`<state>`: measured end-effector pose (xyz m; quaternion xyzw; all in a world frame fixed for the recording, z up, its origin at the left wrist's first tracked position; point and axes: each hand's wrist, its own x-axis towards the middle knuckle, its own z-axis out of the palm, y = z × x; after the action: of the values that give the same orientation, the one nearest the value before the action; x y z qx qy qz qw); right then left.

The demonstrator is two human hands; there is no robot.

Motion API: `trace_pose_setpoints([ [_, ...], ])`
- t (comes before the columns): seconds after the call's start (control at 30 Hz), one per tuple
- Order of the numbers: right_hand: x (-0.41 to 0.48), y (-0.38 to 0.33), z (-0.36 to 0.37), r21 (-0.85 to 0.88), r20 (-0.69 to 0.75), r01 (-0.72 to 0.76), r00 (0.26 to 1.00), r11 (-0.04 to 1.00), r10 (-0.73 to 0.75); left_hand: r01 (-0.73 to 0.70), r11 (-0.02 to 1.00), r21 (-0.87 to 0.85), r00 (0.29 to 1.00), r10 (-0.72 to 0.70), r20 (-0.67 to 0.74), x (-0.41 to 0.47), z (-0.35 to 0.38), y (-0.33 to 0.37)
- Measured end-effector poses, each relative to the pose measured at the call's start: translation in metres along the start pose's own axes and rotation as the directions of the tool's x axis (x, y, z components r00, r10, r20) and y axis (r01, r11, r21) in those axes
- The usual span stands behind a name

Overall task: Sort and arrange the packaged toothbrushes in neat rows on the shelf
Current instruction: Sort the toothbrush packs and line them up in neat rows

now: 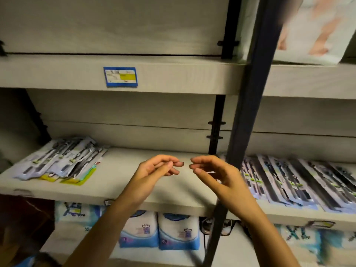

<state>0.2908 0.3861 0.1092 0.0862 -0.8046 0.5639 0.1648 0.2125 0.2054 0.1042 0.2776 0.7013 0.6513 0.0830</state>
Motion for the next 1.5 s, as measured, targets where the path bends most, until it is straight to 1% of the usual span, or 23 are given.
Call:
trace_pose_setpoints([
  [0.1, 0.020, -0.005, 0.058, 0.019, -0.058, -0.042, 0.997, 0.999, 0.043, 0.020, 1.000, 0.013, 1.000, -0.020, 0.001, -0.002, -0.059, -0.011],
  [0.23, 0.044, -0.020, 0.119, -0.009, -0.064, -0.069, 0.996, 0.998, 0.068, 0.043, 0.999, -0.003, 0.999, -0.043, 0.008, -0.002, -0.130, -0.023],
  [0.4, 0.059, -0.028, 0.156, -0.031, -0.103, -0.091, 0.991, 0.995, 0.088, 0.102, 0.995, -0.015, 0.995, -0.101, 0.015, -0.004, -0.175, -0.039],
  [0.47, 0.067, -0.029, 0.171, -0.038, -0.083, -0.093, 0.992, 0.995, 0.090, 0.103, 0.995, -0.006, 0.995, -0.103, 0.011, -0.008, -0.186, -0.044],
  [0.57, 0.086, -0.029, 0.195, -0.043, -0.056, -0.088, 0.995, 0.995, 0.086, 0.113, 0.994, -0.002, 0.993, -0.113, -0.034, -0.013, -0.208, -0.052],
  [0.67, 0.100, -0.028, 0.228, -0.025, -0.070, -0.093, 0.993, 0.995, 0.091, 0.130, 0.992, 0.003, 0.991, -0.130, -0.018, -0.016, -0.241, -0.061],
  [0.77, 0.114, -0.029, 0.265, -0.059, -0.004, -0.118, 0.993, 0.991, 0.118, 0.147, 0.989, -0.017, 0.989, -0.147, -0.010, -0.015, -0.282, -0.071],
  [0.8, 0.121, -0.028, 0.277, -0.069, -0.002, -0.126, 0.992, 0.990, 0.127, 0.154, 0.988, -0.024, 0.988, -0.155, -0.009, -0.014, -0.295, -0.077],
  [0.97, 0.163, -0.025, 0.345, -0.023, -0.095, -0.162, 0.983, 0.987, 0.159, 0.233, 0.971, -0.049, 0.972, -0.234, -0.014, -0.013, -0.368, -0.112],
  [1.07, 0.178, -0.025, 0.379, -0.040, -0.115, -0.180, 0.978, 0.983, 0.175, 0.317, 0.948, 0.036, 0.947, -0.315, -0.056, -0.009, -0.413, -0.132],
  [1.17, 0.184, -0.025, 0.394, -0.088, -0.109, -0.215, 0.973, 0.973, 0.205, 0.383, 0.909, 0.162, 0.921, -0.362, -0.145, 0.008, -0.443, -0.159],
  [1.23, 0.187, -0.025, 0.398, -0.096, -0.141, -0.226, 0.967, 0.969, 0.212, 0.386, 0.853, 0.351, 0.921, -0.334, -0.202, 0.025, -0.449, -0.174],
  [1.27, 0.189, -0.026, 0.399, -0.099, -0.159, -0.228, 0.965, 0.969, 0.211, 0.379, 0.789, 0.483, 0.925, -0.310, -0.220, 0.033, -0.448, -0.178],
  [1.33, 0.193, -0.026, 0.401, -0.104, -0.173, -0.231, 0.962, 0.967, 0.211, 0.339, 0.601, 0.724, 0.938, -0.275, -0.211, 0.048, -0.444, -0.183],
  [1.37, 0.195, -0.026, 0.402, -0.105, -0.169, -0.232, 0.962, 0.967, 0.212, 0.309, 0.506, 0.805, 0.943, -0.272, -0.191, 0.054, -0.441, -0.185],
  [1.43, 0.198, -0.027, 0.402, -0.110, -0.160, -0.235, 0.963, 0.966, 0.216, 0.274, 0.331, 0.903, 0.941, -0.285, -0.181, 0.063, -0.434, -0.188],
  [1.5, 0.201, -0.027, 0.402, -0.103, -0.169, -0.231, 0.963, 0.968, 0.211, 0.288, 0.237, 0.928, 0.928, -0.310, -0.208, 0.070, -0.429, -0.190],
])
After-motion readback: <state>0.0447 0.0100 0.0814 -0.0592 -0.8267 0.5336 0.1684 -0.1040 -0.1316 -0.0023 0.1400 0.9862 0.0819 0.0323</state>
